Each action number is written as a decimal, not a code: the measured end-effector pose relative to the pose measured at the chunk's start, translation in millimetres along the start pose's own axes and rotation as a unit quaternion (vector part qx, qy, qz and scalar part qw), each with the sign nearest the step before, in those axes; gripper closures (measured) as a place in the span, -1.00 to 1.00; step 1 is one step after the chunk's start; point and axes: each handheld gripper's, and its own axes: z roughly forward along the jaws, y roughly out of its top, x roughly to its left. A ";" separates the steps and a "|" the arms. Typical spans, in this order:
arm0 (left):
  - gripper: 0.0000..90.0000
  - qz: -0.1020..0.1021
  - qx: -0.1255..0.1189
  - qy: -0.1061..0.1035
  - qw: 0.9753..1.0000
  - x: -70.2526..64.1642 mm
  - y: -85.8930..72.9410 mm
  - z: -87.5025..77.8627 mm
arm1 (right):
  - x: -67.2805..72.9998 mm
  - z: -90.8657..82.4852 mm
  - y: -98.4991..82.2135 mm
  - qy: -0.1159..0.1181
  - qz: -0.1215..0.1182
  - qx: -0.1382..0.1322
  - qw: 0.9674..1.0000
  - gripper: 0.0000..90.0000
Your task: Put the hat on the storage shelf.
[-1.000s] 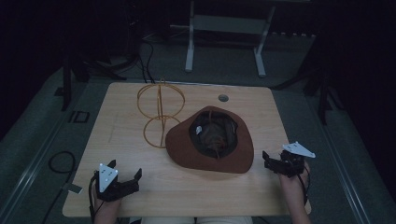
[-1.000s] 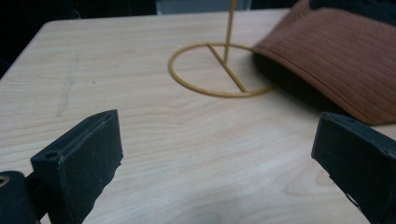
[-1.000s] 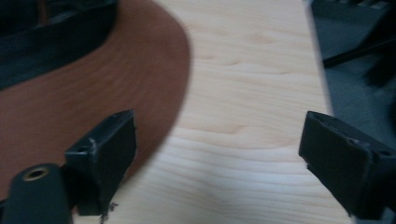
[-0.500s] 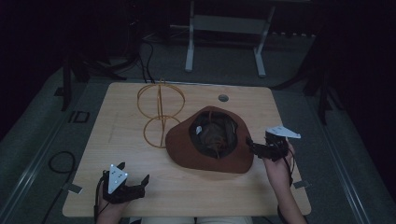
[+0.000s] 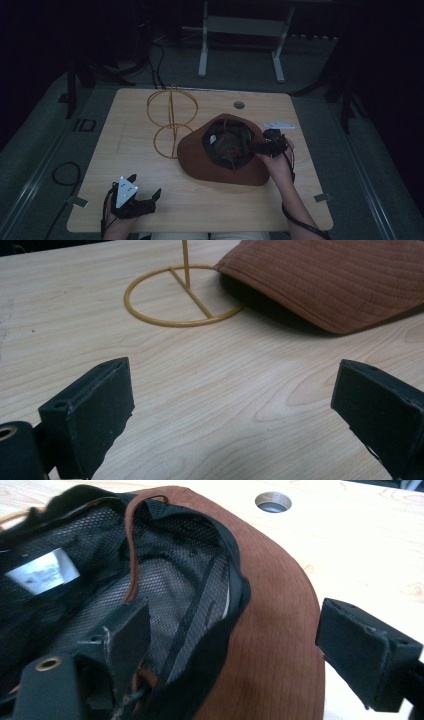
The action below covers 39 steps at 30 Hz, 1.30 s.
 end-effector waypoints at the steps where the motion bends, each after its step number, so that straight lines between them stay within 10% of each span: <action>1: -0.91 0.000 0.000 -0.001 1.000 -0.2 0.1 -0.1 | 0.3 3.6 2.2 -0.005 -0.003 0.001 1.000 -0.68; 20: -0.89 -0.002 0.000 -0.008 1.000 -0.2 -0.3 -0.2 | -5.6 76.7 19.7 -0.025 -0.006 0.082 0.996 -0.43; 29: -0.87 -0.008 -0.003 -0.004 1.000 0.8 -0.4 -1.4 | 8.4 92.0 10.2 -0.078 -0.046 0.089 0.992 -0.29; 39: -0.85 -0.018 0.000 -0.008 1.000 3.0 -1.0 -1.9 | 15.0 89.2 8.9 -0.125 -0.064 0.091 0.986 0.83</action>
